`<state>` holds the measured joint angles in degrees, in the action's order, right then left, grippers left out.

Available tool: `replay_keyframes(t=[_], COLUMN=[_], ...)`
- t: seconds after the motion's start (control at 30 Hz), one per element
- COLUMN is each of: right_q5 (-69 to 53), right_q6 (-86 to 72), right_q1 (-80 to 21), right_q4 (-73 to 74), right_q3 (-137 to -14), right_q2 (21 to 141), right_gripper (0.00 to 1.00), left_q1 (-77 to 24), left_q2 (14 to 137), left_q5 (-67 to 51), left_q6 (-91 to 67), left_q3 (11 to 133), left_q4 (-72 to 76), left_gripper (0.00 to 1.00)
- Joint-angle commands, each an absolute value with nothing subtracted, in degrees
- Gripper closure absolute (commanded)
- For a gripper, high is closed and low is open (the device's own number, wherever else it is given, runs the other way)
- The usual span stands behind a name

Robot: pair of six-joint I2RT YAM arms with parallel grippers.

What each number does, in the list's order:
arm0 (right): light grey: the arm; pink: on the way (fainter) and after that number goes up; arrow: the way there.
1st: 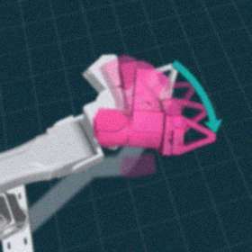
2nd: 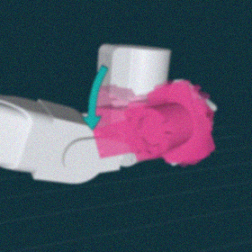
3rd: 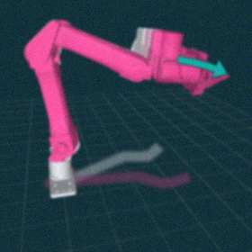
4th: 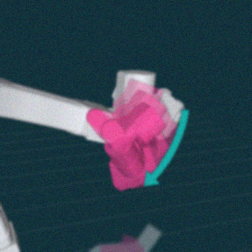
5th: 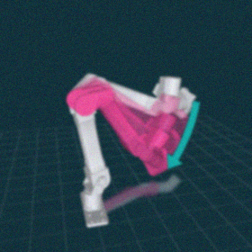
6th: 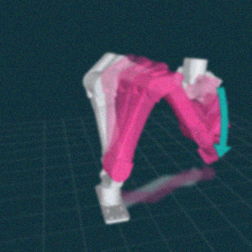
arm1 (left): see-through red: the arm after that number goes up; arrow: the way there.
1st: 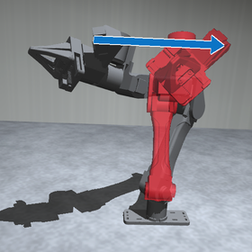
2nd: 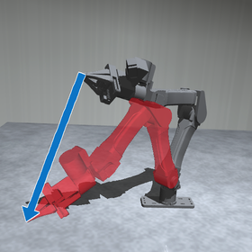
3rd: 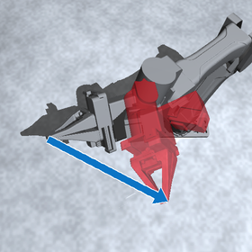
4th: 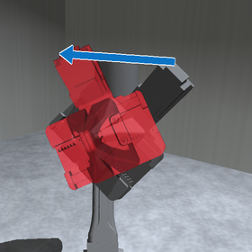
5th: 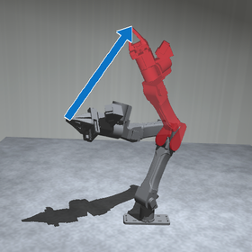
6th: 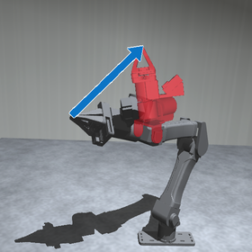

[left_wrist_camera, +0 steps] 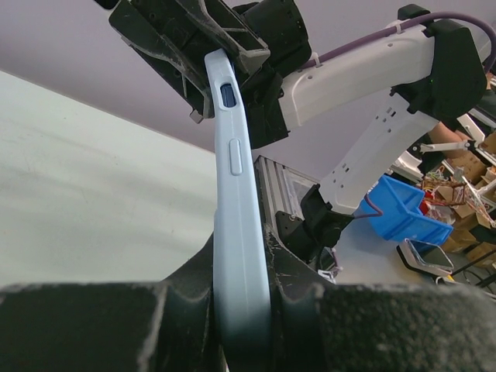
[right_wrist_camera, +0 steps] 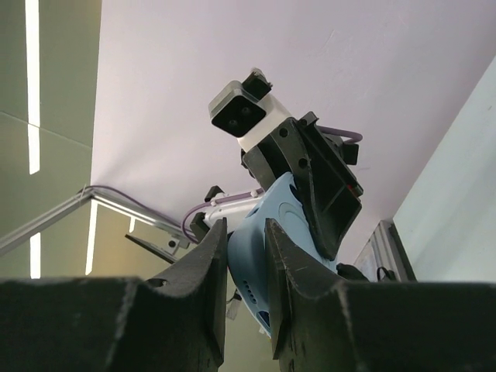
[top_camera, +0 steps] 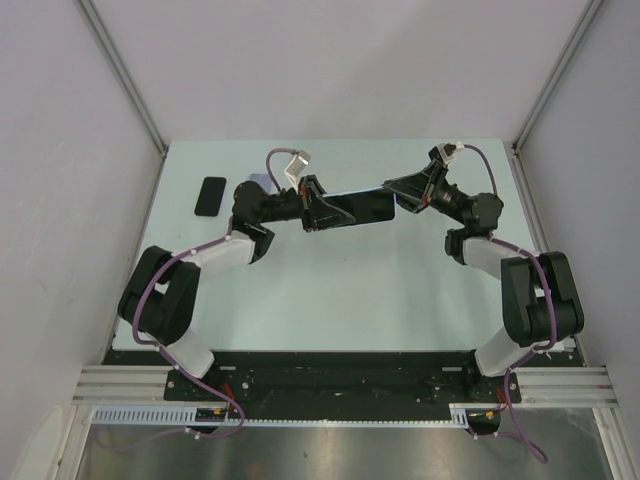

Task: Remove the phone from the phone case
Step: Remove the phone case from the phone.

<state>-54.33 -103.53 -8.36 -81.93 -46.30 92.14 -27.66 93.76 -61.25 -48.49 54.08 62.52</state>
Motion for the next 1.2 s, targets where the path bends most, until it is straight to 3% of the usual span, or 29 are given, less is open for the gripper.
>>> replay_keyframes(t=[0.0, 0.53, 0.73, 0.87, 1.0, 1.17], right_q5=[-43.86, -42.36, -43.93, -50.97, -52.47, -54.31], right_q6=[-106.17, -105.65, -97.05, -88.17, -75.79, -61.98], right_q1=[-6.77, -5.89, -5.1, -2.55, -0.71, -0.79], right_q4=[-72.07, -68.73, -70.05, -70.75, -64.46, -60.65], right_q3=[-44.74, -44.03, -45.78, -49.56, -49.66, -49.83], right_q2=[92.64, 91.32, 90.0, 90.18, 87.28, 83.68], right_gripper=[1.0, 1.0, 1.0, 0.85, 0.83, 0.72], left_q1=[-34.36, -35.51, -35.16, -33.93, -32.0, -28.57], left_q2=[90.44, 89.56, 89.91, 90.53, 91.23, 91.76], left_q5=[-79.8, -81.91, -78.5, -75.68, -71.03, -64.96], left_q6=[-46.49, -46.76, -48.69, -49.13, -49.74, -50.89], left_q3=[54.58, 54.49, 54.67, 54.32, 53.26, 51.77], left_q4=[77.43, 78.31, 78.49, 78.4, 78.4, 78.31], left_gripper=[1.0, 1.0, 1.0, 1.0, 1.0, 1.0])
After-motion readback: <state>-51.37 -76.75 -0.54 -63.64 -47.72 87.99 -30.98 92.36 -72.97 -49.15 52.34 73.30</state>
